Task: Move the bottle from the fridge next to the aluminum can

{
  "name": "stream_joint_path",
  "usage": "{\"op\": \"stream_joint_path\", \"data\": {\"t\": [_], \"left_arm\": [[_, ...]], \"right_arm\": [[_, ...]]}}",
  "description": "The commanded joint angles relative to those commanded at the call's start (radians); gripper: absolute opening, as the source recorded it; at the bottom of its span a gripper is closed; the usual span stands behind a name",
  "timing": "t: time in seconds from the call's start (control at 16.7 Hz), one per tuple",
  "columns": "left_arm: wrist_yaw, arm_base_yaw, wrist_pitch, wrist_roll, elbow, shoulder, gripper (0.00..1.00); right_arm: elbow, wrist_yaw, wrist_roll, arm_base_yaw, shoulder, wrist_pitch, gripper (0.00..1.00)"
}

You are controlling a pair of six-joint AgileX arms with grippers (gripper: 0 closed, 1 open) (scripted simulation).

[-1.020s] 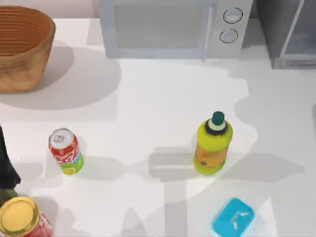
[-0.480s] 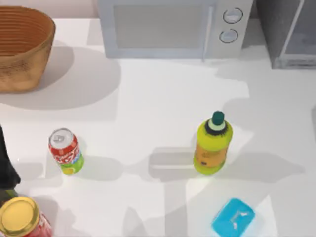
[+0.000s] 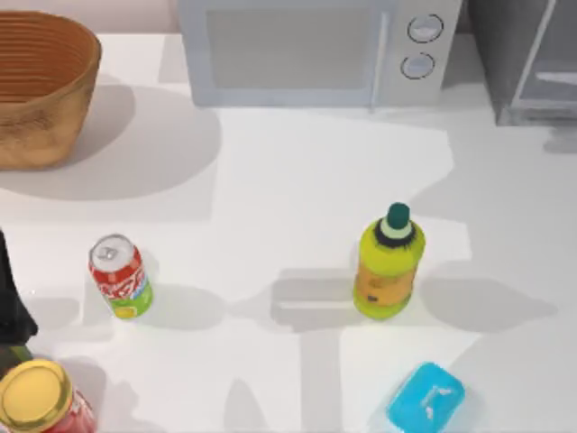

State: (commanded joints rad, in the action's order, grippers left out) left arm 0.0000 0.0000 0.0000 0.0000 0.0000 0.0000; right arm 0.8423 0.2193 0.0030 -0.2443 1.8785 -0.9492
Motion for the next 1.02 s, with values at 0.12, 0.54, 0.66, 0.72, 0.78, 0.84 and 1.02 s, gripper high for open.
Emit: {"op": "stream_joint_path", "data": {"t": [0.12,0.54,0.66,0.72,0.78,0.84,1.02], "left_arm": [[0.0,0.0,0.0,0.0,0.0,0.0,1.0],[0.0,0.0,0.0,0.0,0.0,0.0,1.0],[0.0,0.0,0.0,0.0,0.0,0.0,1.0],[0.0,0.0,0.0,0.0,0.0,0.0,1.0],[0.0,0.0,0.0,0.0,0.0,0.0,1.0],[0.0,0.0,0.0,0.0,0.0,0.0,1.0],[0.0,0.0,0.0,0.0,0.0,0.0,1.0]], "right_arm": [[-0.107,0.013,-0.002,-0.014,-0.07,-0.036,0.0],[-0.191,0.026,-0.001,-0.023,-0.131,-0.071,0.0],[-0.185,0.016,0.0,-0.013,-0.133,-0.073,0.0],[-0.173,-0.003,0.002,0.008,-0.136,-0.076,0.0],[-0.158,-0.03,0.005,0.037,-0.139,-0.08,0.0],[-0.139,-0.065,0.009,0.076,-0.141,-0.084,0.0],[-0.067,-0.215,0.026,0.233,-0.135,-0.096,0.0]]}}
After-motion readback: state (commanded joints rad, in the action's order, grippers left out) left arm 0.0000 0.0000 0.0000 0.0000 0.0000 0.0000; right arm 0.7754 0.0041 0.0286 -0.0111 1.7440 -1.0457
